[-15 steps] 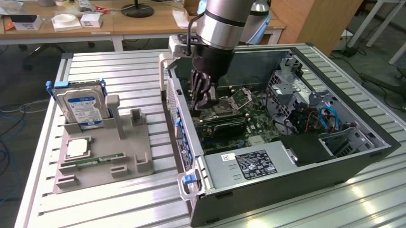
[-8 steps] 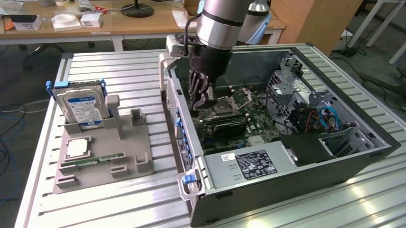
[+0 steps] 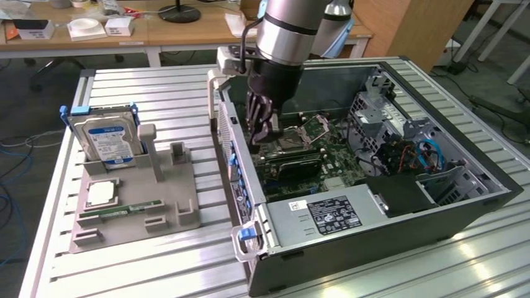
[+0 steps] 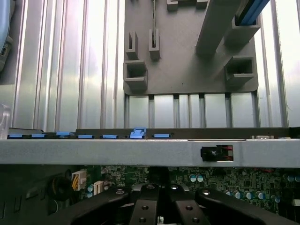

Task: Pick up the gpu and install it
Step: 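Press down on the gpu until it lock into place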

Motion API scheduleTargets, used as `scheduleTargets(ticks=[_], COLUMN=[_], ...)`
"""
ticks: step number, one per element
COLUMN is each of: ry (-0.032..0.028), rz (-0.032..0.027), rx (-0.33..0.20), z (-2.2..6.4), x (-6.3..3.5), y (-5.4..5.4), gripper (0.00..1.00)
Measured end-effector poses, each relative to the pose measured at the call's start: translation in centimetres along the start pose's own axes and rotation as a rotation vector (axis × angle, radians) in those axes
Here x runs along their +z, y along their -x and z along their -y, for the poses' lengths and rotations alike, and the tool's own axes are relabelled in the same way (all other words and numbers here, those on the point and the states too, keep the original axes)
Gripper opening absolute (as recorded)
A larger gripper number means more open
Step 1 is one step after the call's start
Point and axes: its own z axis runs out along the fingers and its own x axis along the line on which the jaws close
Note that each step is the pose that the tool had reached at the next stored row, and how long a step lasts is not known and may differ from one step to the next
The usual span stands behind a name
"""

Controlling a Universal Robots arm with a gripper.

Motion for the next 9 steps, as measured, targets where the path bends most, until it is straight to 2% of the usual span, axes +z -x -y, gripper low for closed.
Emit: scheduleTargets(ticks=[9], ry=[0.0001], rz=[0.0002], rx=[0.0], z=[0.02], x=[0.03], y=[-0.33], gripper=[0.1])
